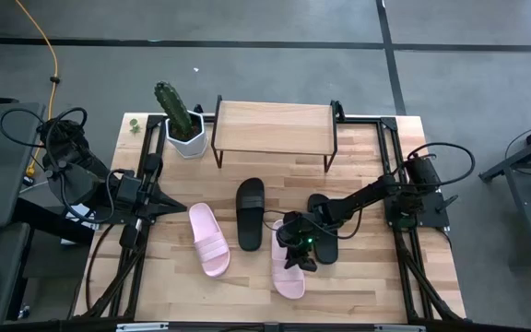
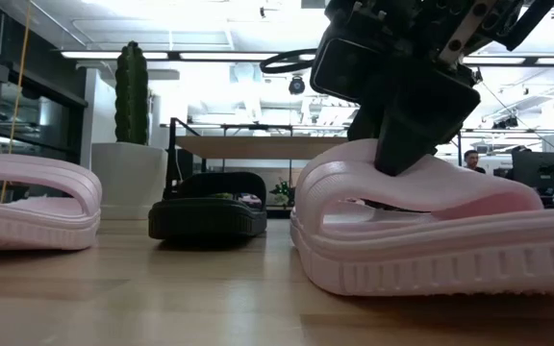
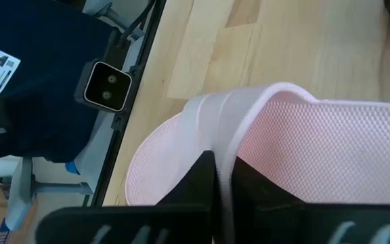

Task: Pick and place slides into the shelf
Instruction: Put the right pink slipper on the shelf

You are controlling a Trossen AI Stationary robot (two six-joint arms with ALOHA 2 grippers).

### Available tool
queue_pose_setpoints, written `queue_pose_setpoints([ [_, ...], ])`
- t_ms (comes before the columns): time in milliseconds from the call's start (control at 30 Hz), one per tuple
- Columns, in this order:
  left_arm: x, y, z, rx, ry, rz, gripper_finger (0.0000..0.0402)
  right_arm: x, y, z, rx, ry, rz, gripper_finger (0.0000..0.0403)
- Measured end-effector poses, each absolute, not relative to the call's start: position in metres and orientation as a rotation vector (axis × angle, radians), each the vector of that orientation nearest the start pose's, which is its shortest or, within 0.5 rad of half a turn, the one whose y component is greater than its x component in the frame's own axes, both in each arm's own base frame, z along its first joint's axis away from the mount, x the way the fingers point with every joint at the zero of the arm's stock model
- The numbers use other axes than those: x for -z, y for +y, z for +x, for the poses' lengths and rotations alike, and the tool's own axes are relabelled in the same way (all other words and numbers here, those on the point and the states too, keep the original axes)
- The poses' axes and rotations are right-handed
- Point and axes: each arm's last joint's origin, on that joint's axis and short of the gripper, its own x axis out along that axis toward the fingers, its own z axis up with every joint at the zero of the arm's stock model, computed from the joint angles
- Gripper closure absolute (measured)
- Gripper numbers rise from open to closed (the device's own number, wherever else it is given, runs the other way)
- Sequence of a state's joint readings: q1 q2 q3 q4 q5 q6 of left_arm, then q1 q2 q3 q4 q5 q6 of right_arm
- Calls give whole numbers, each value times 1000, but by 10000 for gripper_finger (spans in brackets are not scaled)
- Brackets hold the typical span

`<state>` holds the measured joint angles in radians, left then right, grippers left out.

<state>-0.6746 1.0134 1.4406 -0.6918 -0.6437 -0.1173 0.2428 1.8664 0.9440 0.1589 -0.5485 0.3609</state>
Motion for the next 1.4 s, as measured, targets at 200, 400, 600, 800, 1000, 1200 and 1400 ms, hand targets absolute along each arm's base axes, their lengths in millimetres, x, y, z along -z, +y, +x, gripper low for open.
queue_pose_setpoints([
  [200,-460,-90,141,18,210,45,401,-134,94,347,-595,905,474,401],
  [400,-459,-90,140,18,219,52,401,-134,80,350,-592,903,513,402],
  [600,-458,-90,140,17,228,59,401,-142,68,350,-592,888,538,402],
  [800,-458,-90,141,16,230,61,401,-177,60,341,-562,815,479,402],
  [1000,-457,-91,141,13,237,75,401,-221,52,321,-457,728,388,403],
  [1200,-454,-92,144,-12,253,186,401,-257,34,299,-364,641,358,403],
  [1400,-448,-97,155,-103,280,378,401,-278,8,287,-280,560,378,403],
])
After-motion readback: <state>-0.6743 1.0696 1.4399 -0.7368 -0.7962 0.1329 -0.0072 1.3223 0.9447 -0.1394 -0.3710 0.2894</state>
